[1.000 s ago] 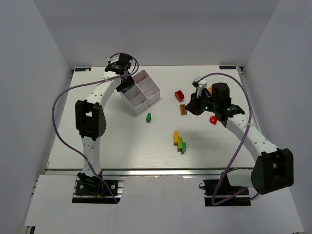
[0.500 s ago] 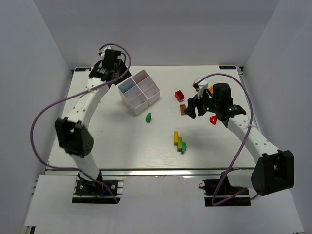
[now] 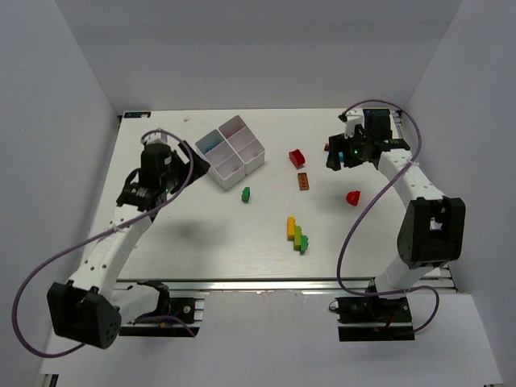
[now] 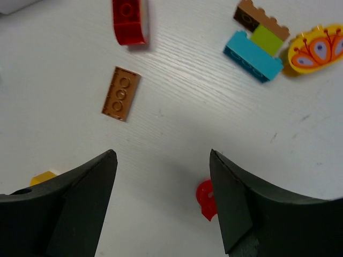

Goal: Sort the legos into containers by color

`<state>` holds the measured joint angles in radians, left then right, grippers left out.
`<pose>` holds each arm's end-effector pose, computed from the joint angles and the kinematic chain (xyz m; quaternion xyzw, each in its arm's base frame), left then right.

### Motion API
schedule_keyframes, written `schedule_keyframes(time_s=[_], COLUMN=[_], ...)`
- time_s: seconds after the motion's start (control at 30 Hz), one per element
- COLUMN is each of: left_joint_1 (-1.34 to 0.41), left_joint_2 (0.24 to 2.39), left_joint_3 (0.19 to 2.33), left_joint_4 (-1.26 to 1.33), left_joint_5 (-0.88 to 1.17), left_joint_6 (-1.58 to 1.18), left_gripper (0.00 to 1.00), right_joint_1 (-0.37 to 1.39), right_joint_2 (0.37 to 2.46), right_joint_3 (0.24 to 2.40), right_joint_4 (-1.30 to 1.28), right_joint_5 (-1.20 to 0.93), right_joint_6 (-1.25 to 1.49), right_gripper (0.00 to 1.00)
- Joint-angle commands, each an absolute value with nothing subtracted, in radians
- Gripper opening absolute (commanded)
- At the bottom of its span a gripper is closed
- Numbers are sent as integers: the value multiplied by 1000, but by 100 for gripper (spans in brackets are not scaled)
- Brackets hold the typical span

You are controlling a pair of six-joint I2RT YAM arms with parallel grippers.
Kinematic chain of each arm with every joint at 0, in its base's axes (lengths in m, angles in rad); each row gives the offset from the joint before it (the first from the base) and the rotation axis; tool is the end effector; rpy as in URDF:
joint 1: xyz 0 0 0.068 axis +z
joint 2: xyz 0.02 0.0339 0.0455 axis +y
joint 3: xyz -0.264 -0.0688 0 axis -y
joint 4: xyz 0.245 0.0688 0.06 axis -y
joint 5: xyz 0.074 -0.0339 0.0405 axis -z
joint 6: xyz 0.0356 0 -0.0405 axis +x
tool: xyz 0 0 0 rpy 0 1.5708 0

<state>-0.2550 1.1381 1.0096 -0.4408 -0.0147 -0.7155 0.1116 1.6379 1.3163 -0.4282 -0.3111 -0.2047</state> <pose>0.2443 -0.0631 0.3222 -0.2036 0.8532 -0.2182 0.4277 0.3646 0.0518 0.2829 -0.2037 0.8848 0.1236 0.4004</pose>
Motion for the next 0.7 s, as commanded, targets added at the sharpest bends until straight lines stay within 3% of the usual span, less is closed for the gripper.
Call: schedule_keyframes(time_s=[0.0, 0.2, 0.37, 0.5, 0.67], left_joint_1=[-253, -252, -252, -252, -252], left_joint_2=[1025, 858, 778, 762, 765], left_joint_3=[930, 760, 674, 678, 703], left_joint_4=[-420, -448, -460, -502, -541], left_joint_5=[14, -31, -44, -72, -92], left_joint_6=[-758, -831, -871, -859, -842], left_gripper=[94, 94, 95, 96, 96], right_joint_1=[98, 57, 11, -26, -26], right_joint_2=[1652, 1652, 1664, 1718, 1761], right_joint_3=[1352, 1264, 1207, 1200, 1193], right_joint_4=[-534, -580, -555, -535, -497], right_joint_5=[-174, 43, -27, -90, -124], right_joint_6=[-135, -8, 64, 83, 109], right_gripper=[74, 72, 70, 57, 53])
